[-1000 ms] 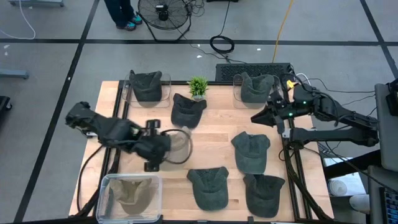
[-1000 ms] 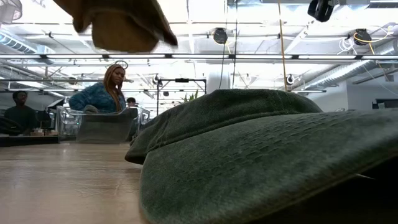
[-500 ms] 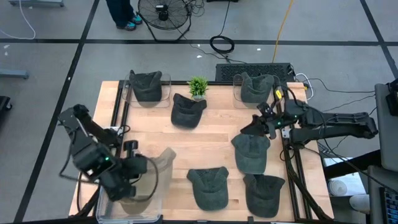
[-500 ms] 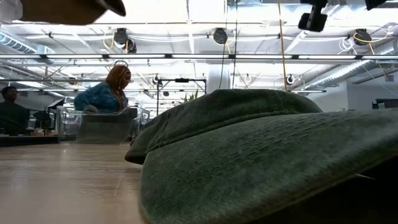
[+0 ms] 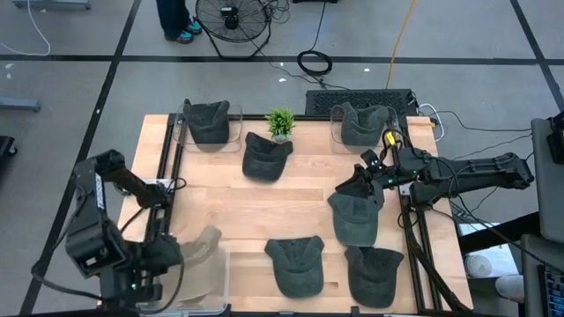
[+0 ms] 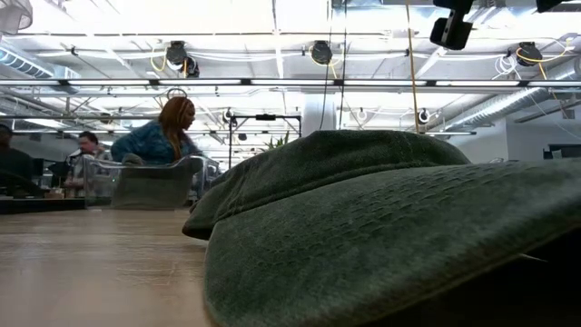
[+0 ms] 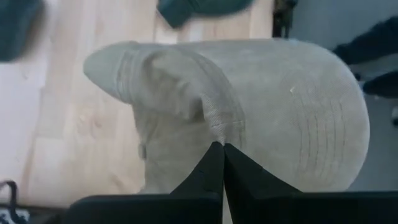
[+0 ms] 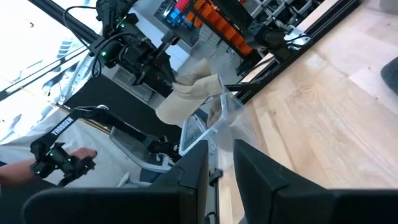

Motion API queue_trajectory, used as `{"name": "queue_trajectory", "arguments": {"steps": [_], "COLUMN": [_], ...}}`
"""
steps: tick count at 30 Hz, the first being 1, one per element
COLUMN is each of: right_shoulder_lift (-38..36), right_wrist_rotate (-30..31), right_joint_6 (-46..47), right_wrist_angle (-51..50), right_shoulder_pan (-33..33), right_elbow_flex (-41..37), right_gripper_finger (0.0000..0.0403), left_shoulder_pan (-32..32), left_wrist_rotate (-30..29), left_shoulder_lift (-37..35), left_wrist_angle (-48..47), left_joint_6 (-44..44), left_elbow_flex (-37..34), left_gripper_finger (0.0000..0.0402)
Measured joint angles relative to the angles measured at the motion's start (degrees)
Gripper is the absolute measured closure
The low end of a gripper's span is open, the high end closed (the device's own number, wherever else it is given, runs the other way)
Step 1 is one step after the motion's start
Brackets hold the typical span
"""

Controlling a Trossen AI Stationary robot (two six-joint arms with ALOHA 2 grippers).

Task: Pick & Place hat
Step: Put the brown cap into the bottom transparent container

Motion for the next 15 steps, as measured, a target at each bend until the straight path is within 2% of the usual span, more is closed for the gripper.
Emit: {"name": "queue_trajectory", "arguments": {"steps": [3,15], "right_shoulder_lift": [0.0,0.0], "right_wrist_rotate": [0.0,0.0], "right_joint_6": [-0.5,-2.0], "right_wrist_angle": [0.0,-1.0], "right_shoulder_pan": [0.0,-0.1], "right_elbow_flex": [0.0,0.0], "right_gripper_finger": [0.0339,0.0339], "left_shoulder_pan": [-1.1,-2.2], "left_wrist_rotate": [2.7,4.2], "left_shoulder_lift": [1.2,2.3], "left_wrist_angle": [0.0,1.7], "left_joint_6": [0.0,-7.4], "left_elbow_flex": [0.0,-6.3], "left_gripper_finger": [0.04,0.0398]}}
